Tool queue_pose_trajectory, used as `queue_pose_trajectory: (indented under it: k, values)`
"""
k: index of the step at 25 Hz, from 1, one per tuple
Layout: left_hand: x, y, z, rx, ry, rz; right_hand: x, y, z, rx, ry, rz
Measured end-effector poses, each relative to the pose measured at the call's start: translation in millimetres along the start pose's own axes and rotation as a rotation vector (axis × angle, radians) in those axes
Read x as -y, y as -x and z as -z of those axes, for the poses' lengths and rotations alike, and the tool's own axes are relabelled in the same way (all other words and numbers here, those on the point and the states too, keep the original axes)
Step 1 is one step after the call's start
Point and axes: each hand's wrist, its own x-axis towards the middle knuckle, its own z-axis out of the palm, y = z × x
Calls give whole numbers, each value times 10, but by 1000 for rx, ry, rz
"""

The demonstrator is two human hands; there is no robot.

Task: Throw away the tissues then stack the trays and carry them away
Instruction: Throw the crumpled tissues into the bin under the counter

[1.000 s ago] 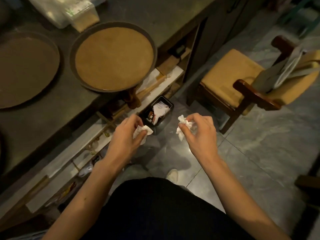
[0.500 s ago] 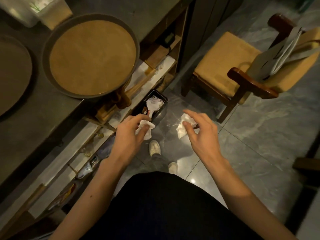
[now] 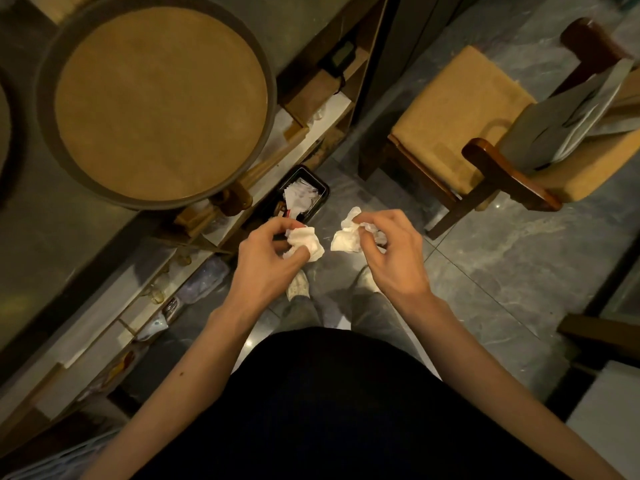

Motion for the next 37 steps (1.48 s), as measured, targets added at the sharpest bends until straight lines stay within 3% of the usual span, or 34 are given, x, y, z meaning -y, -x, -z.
queue_pose_trajectory:
  k: [5,11,15,26,29,32,37]
  values:
    - [-68,-252,-410,-19,-9,73,-414,-363,87,40,-25,13]
    - [-178,-720,-1048,-169,-124,102,-1042,-974,177,234,-146,1]
    - [10,-1052,-1185,-279,-128,159,-1380,-1334,-11,296,-103,32]
    - [1904,-2262,-1295,-440,-23,438,-2462,-1878,-1720,446,-50,-1]
    - [2429,-2604,-1344,-415,-64,478,-2693,-2058,-2209,527,-11,35]
    - [2751,-2851,-1425,-361,-215,465,-2854,-2205,-2602,542,55,59]
    - [3005,-3124,-1595,-364,-126,588,-3039,-2366,-2965,567,109,-31]
